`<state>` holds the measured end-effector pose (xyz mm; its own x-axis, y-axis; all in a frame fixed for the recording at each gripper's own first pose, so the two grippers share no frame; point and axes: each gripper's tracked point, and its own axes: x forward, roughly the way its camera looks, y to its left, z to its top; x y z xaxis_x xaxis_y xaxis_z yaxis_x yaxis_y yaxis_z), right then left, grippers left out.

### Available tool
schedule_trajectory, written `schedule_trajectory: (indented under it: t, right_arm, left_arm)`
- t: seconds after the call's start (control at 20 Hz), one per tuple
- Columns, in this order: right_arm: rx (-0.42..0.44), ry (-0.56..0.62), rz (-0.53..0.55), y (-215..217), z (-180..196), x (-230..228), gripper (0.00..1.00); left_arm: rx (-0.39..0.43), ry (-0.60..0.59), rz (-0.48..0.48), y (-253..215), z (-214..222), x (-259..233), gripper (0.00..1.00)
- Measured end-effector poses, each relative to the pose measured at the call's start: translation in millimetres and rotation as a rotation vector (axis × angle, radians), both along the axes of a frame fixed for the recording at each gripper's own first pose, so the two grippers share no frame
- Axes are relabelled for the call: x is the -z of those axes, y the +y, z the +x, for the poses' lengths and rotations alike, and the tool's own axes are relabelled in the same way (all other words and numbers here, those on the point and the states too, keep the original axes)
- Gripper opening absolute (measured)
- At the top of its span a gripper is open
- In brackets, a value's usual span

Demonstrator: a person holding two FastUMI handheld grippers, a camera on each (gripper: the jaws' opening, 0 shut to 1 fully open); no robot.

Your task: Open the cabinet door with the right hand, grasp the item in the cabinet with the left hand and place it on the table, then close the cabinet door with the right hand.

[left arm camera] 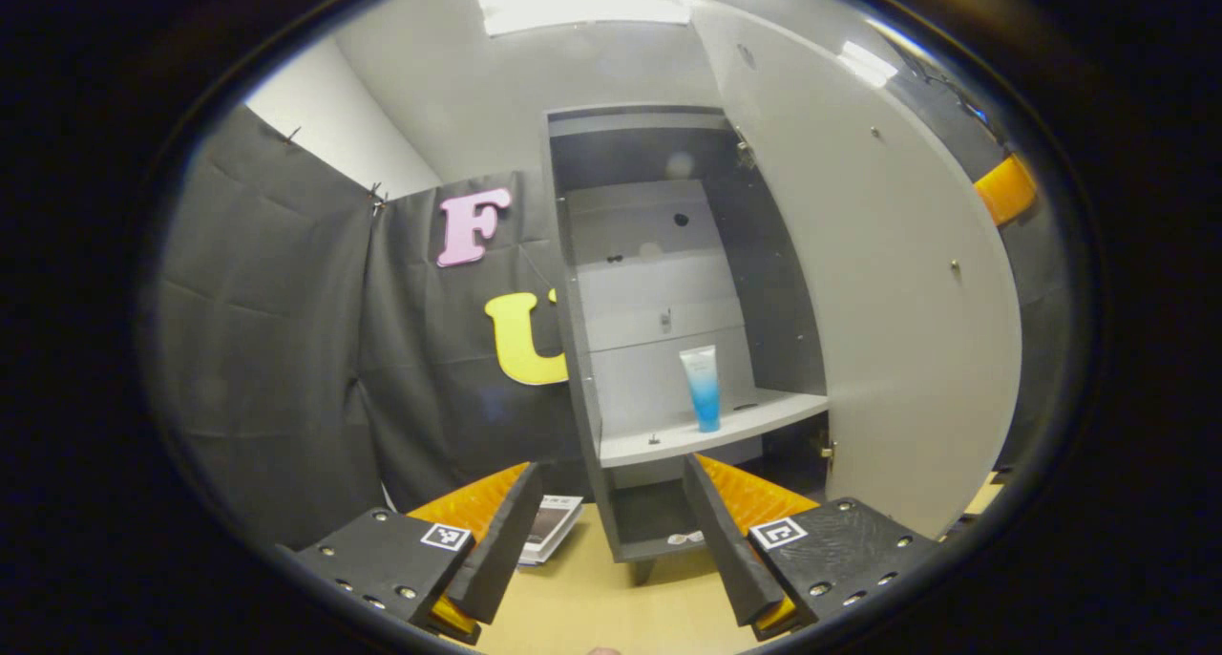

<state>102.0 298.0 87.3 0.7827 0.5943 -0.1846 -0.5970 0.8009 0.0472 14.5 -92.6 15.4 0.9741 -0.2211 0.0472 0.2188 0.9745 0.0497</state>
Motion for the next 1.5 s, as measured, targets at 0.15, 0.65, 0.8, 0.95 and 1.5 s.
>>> schedule_trajectory:
  t: [0.15,0.65,0.8,0.95,1.5]
  right_arm:
    - [0.038,-0.009,-0.005,-6.3,2.9,-0.3,0.1]
    - [0.236,-0.078,-0.05,-46.9,22.4,-5.1,0.09]
    - [0.297,-0.085,-0.051,-61.7,26.7,-3.8,0.05]
    - [0.315,-0.074,0.001,-62.7,32.0,-4.2,0.0]
    - [0.249,-0.128,0.049,-108.8,-27.9,-24.3,0.25]
  left_arm:
    - [0.026,-0.003,-0.001,-18.1,-2.5,-2.5,0.91]
    - [0.074,0.009,0.005,-56.9,-17.0,-1.0,0.9]
    - [0.085,0.015,0.004,-68.3,-18.3,0.2,0.9]
    - [0.088,0.023,0.002,-75.4,-19.7,1.4,0.9]
    - [0.047,0.059,-0.06,-117.3,-3.7,-13.5,0.91]
